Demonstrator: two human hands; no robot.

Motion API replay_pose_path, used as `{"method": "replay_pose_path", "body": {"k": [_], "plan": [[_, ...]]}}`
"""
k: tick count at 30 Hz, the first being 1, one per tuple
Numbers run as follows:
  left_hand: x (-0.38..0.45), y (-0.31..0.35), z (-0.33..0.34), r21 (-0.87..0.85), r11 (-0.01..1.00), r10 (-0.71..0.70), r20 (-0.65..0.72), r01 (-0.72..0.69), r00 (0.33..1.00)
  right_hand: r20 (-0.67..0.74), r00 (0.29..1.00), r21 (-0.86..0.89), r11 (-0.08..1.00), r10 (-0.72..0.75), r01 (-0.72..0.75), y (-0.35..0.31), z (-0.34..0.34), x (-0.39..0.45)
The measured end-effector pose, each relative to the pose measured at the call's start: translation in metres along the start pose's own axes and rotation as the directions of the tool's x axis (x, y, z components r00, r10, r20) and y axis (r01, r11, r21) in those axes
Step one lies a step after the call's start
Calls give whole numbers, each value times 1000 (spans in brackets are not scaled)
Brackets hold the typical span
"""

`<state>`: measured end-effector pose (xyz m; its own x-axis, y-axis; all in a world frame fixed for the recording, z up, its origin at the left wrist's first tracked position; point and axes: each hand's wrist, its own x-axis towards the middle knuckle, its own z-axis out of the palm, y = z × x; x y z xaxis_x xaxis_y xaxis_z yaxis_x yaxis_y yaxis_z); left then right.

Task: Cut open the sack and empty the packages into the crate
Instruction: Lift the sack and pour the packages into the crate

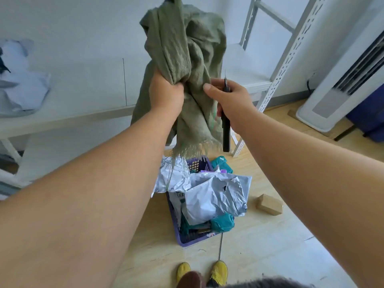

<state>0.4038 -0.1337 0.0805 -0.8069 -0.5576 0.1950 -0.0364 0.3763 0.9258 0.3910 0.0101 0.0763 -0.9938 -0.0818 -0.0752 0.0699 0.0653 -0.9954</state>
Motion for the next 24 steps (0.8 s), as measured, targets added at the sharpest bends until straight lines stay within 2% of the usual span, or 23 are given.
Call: {"method": "replay_pose_path", "body": {"k": [1,4,7,10,15,21,24], "plan": [[4,6,0,-34,999,-3,-28,3,1000,-20,1000,14,1000,-14,15,0,-1,0],[14,17,2,-12,1000,-19,3,19,1000,-90,996,6,1000,-27,28,3,-6,5],[21,21,1,-4,1000,7,-47,-7,999,-99,995,-27,1000,-6,4,8,-10,8],[20,15,5,123,992,-14,127,-1,992,-65,998,-54,998,10,-13,12,-11,6],[22,19,6,-79,996,-30,79,36,996,-70,997,-41,999,10,-13,9,-8,6],[34,22,-3,-16,998,64,147,-62,987,-59,998,-100,995,-21,15,3,0,8],[33,11,-3,-20,999,51,129,-49,990,-47,999,-77,997,-4,1,5,2,5]]}}
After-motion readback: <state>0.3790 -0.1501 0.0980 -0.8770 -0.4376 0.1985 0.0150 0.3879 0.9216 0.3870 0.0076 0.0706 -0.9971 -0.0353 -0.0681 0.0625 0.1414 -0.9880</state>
